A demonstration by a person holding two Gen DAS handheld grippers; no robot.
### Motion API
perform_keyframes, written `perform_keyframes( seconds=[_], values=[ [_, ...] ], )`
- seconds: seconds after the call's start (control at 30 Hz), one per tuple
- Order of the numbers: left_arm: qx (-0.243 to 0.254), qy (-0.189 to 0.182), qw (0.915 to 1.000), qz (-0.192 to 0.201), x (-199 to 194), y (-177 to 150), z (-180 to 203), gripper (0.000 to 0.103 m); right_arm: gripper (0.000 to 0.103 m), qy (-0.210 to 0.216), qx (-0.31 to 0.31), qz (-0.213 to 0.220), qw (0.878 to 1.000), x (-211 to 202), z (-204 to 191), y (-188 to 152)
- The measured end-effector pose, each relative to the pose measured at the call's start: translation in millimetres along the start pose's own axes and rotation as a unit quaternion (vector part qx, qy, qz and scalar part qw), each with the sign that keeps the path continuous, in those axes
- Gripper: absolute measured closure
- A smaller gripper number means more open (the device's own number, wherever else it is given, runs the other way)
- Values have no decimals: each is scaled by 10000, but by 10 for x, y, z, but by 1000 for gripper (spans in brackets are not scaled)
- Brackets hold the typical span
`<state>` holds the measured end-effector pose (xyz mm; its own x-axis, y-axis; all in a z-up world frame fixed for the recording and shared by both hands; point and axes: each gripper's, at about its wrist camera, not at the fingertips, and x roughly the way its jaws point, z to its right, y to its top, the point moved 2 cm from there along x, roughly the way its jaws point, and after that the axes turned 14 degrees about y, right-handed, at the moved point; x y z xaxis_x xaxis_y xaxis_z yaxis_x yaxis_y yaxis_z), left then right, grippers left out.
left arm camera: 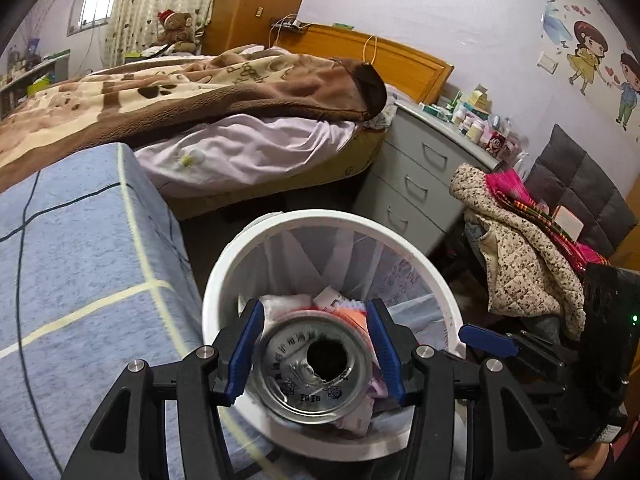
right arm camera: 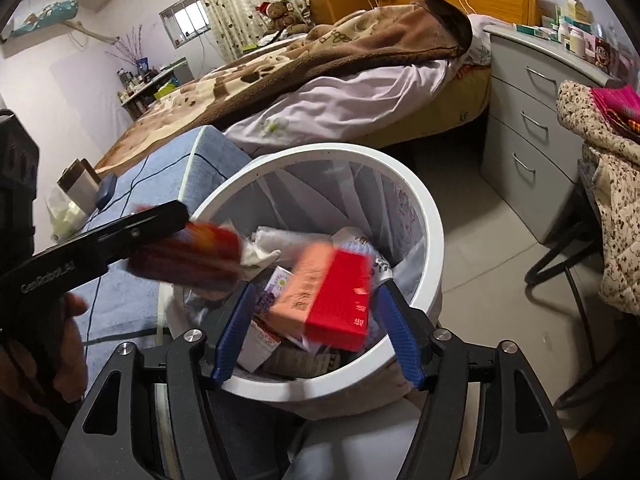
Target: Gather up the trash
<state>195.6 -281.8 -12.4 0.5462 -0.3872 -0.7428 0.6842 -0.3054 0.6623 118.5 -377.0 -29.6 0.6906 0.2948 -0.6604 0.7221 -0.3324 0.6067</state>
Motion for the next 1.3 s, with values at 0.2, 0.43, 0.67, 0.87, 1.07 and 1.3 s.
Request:
perform_keyframes(
  seconds=[0.2,0.43,0.67,0.87,1.07,1.3],
  values=[
    [-56,-9,9996,260,-203,8,-21,40,33,-49,-50,175,9998,-139,-31,14],
    [-108,362,9991,205,-459,-160,-134,40,33,1,-304,232,9993,-231,-241,-26],
    [-284,606,9972,321,-810,-432,-281,40,33,113,-616,243,9977,-300,-466,-102],
    [-423,856,9943,473,-1090,-605,-389,40,33,225,-861,237,9957,-355,-647,-189],
    [-564,1088,9910,545,-1317,-825,-485,40,33,365,-1127,168,9928,-391,-809,-293],
    [-707,1254,9882,515,-1447,-1015,-560,40,33,457,-1281,87,9907,-395,-911,-373]
  ],
)
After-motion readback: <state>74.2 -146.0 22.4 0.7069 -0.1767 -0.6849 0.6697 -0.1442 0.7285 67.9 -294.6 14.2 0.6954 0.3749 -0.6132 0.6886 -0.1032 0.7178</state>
